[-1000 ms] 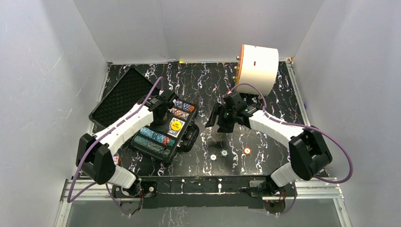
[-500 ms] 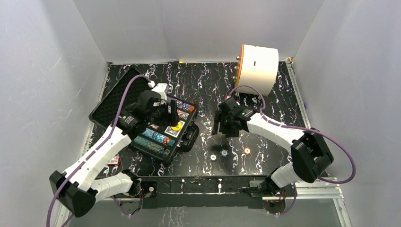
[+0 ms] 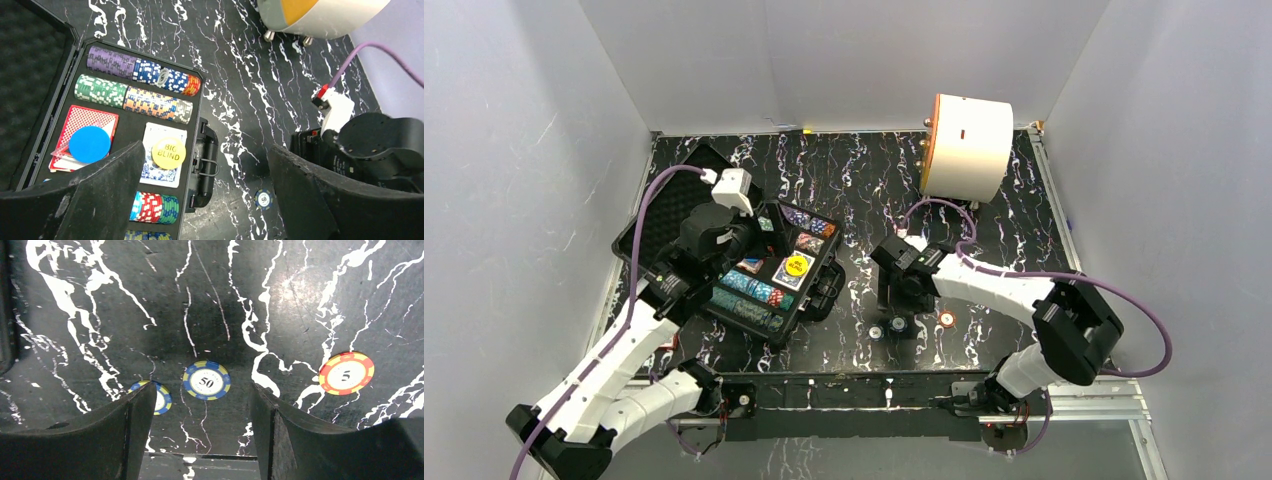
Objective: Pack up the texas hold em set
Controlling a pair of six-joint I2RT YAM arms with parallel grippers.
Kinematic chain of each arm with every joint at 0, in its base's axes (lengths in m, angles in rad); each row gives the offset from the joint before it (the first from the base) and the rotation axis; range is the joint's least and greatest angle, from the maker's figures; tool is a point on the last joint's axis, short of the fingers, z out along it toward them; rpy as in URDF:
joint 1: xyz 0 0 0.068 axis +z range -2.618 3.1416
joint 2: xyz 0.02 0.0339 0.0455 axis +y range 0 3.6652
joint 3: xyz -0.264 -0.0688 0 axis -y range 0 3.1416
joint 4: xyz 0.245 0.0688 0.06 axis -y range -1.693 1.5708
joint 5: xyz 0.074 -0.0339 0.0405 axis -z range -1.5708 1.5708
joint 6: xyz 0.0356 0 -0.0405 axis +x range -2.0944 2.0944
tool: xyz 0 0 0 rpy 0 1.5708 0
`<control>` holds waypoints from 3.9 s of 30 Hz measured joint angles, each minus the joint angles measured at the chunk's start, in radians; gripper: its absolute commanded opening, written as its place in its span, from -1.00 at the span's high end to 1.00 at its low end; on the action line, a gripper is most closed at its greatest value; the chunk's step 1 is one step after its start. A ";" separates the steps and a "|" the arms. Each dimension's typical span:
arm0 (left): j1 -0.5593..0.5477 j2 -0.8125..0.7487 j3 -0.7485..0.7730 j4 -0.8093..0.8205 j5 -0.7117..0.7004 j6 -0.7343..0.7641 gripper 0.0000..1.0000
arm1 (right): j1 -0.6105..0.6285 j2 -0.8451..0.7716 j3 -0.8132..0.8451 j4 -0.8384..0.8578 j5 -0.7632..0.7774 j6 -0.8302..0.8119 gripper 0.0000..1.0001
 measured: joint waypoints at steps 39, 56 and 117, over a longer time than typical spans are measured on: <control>0.000 -0.074 -0.010 -0.008 -0.140 -0.022 -0.97 | 0.023 0.081 -0.031 0.038 0.004 -0.001 0.09; 0.000 -0.045 -0.025 -0.015 -0.145 -0.034 -0.97 | 0.077 0.035 -0.015 0.077 -0.034 -0.059 0.07; -0.157 0.117 -0.550 0.712 0.264 -0.343 0.94 | -0.004 -0.078 -0.032 0.533 -0.335 0.443 0.03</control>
